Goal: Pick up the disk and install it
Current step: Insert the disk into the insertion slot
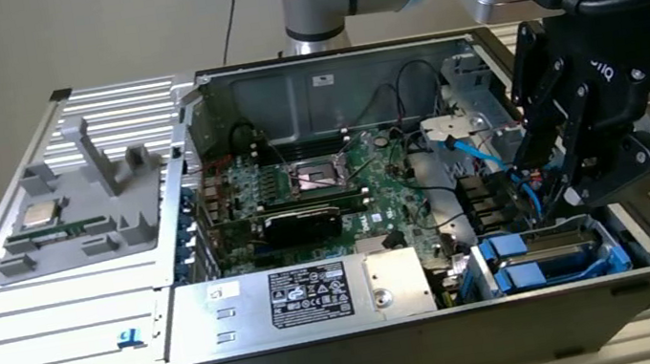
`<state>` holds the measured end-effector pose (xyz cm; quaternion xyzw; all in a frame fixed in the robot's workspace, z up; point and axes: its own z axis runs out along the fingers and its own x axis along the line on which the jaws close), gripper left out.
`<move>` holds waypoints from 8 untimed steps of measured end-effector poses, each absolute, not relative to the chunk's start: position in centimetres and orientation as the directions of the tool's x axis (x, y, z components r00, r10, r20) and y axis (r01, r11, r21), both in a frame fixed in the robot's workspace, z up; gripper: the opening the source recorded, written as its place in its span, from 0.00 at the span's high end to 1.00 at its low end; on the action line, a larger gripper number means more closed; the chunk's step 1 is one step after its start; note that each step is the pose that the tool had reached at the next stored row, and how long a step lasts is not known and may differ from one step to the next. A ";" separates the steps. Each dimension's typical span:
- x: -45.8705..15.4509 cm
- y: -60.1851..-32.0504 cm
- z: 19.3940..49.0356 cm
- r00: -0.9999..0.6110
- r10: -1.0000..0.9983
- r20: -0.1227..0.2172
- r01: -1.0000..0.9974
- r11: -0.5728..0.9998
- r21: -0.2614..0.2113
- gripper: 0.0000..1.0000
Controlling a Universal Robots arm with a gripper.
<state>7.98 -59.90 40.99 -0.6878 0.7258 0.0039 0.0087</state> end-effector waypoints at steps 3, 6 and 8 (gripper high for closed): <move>8.0 -59.9 41.0 -0.054 -0.998 -0.018 -0.999 0.054 -0.006 0.48; 8.0 -59.9 41.0 -0.054 -0.998 -0.018 -0.999 0.054 -0.006 0.48; 8.0 -59.9 41.0 -0.054 -0.998 -0.018 -0.999 0.054 -0.006 0.48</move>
